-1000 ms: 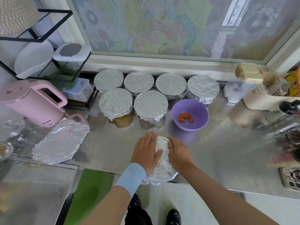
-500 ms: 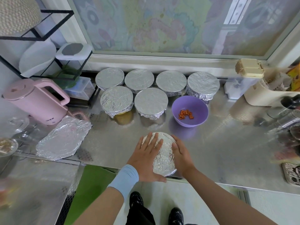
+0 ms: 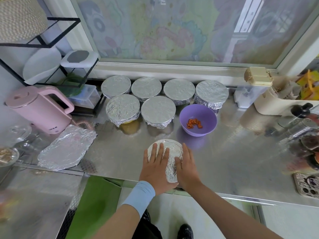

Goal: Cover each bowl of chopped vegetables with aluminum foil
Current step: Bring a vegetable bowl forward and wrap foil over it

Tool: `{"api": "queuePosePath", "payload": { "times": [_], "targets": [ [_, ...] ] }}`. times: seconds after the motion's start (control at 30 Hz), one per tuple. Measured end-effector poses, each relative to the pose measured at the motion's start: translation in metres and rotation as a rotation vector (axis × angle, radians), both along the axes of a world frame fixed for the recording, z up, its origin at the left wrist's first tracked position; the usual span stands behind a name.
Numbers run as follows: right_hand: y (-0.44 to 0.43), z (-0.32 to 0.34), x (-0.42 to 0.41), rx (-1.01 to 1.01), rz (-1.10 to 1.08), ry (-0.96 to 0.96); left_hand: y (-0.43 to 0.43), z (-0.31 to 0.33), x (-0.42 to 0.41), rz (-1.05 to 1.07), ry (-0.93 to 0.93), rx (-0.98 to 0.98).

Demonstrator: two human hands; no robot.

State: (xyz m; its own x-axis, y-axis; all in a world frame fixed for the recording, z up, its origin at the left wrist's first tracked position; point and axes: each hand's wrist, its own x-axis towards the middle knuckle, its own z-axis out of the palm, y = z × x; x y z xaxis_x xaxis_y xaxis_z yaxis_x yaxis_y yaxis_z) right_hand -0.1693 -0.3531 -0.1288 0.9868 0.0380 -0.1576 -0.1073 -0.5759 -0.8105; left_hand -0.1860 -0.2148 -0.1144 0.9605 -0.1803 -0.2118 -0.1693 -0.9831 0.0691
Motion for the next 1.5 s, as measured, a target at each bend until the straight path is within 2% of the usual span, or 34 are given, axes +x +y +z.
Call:
{"api": "queuePosePath", "payload": {
  "times": [0.2,0.27,0.33,0.47,0.53,0.8,1.13,1.3,1.37,1.43,1.5],
  "targets": [
    [-0.002,0.002,0.006,0.008,0.054,-0.014,-0.003,0.002,-0.002,0.046,0.056,0.011],
    [-0.005,0.002,0.007,-0.135,0.109,-0.070,0.001,0.005,-0.003,0.022,0.058,-0.031],
    [-0.010,0.002,0.005,-0.328,0.209,-0.219,0.011,0.012,-0.004,-0.020,0.055,-0.098],
    [-0.021,0.003,-0.001,-0.431,0.557,-0.374,0.035,0.017,-0.004,0.001,0.060,-0.183],
    [-0.023,0.001,0.000,-0.475,0.603,-0.391,0.040,0.012,-0.003,0.017,0.086,-0.193],
    [-0.028,0.005,0.015,-0.528,0.661,-0.387,0.033,0.007,-0.003,0.126,0.082,-0.294],
    [-0.033,-0.001,0.022,-0.617,0.689,-0.357,0.042,0.004,0.002,0.110,0.070,-0.315],
    [-0.037,0.013,0.027,-0.593,0.724,-0.277,0.051,0.021,0.009,0.048,0.209,-0.245],
    [-0.036,0.021,0.033,-0.521,0.654,-0.236,0.053,0.037,0.020,0.086,0.226,-0.347],
    [-0.029,0.025,0.039,-0.430,0.523,-0.206,0.048,0.046,0.034,0.168,0.109,-0.509],
    [-0.021,0.023,0.049,-0.363,0.391,-0.165,0.040,0.046,0.048,0.185,-0.004,-0.548]
  ]
}}
